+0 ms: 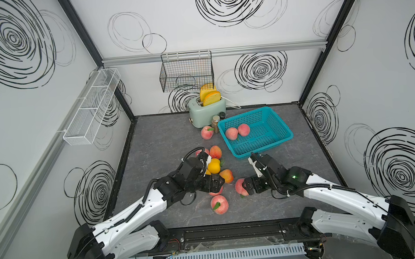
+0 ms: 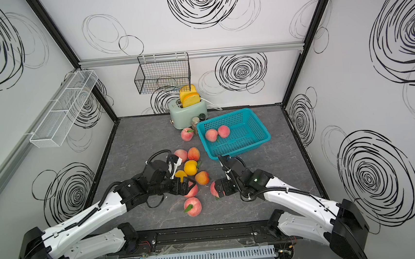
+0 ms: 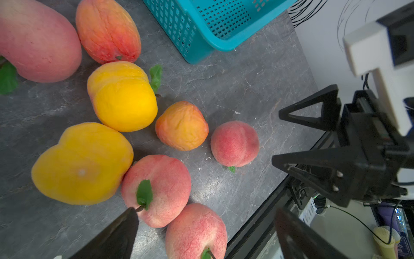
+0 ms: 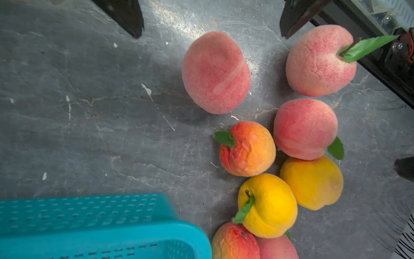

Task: Put the peaches into the basket
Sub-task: Pick up the peach from the center of the board.

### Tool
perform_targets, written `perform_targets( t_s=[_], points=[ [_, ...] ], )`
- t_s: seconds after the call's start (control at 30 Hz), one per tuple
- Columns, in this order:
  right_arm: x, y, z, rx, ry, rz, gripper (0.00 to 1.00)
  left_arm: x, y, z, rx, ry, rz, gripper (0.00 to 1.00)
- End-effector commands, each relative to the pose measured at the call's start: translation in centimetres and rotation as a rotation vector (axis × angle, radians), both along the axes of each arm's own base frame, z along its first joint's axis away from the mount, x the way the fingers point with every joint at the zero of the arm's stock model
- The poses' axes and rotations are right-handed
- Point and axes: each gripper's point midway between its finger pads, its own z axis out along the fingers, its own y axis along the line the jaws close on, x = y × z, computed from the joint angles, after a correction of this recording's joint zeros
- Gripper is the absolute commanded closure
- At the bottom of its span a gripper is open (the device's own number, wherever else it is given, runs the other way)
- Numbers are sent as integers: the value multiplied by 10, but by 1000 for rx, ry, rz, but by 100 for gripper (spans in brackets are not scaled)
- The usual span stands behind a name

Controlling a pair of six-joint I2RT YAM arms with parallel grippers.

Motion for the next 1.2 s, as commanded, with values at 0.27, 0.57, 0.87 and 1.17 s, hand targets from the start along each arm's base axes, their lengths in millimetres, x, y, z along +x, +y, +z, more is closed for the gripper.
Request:
perform_targets(
  t_s=[0.27,0.57,0.87,1.17],
  points=[
    [1,16,-11,43,25,17,0,-4,-7,-11,-21,18,-16,2],
    [-2,21,-33,21,74,41,0,-4,-9,-12,-16,21,-23,2],
    [-3,24,-44,14,94,59,0,-5,-7,-17,-16,28,-17,2],
    [-2,23,-54,-7,108,51,0,-3,-6,-19,-16,29,-19,2]
  ],
)
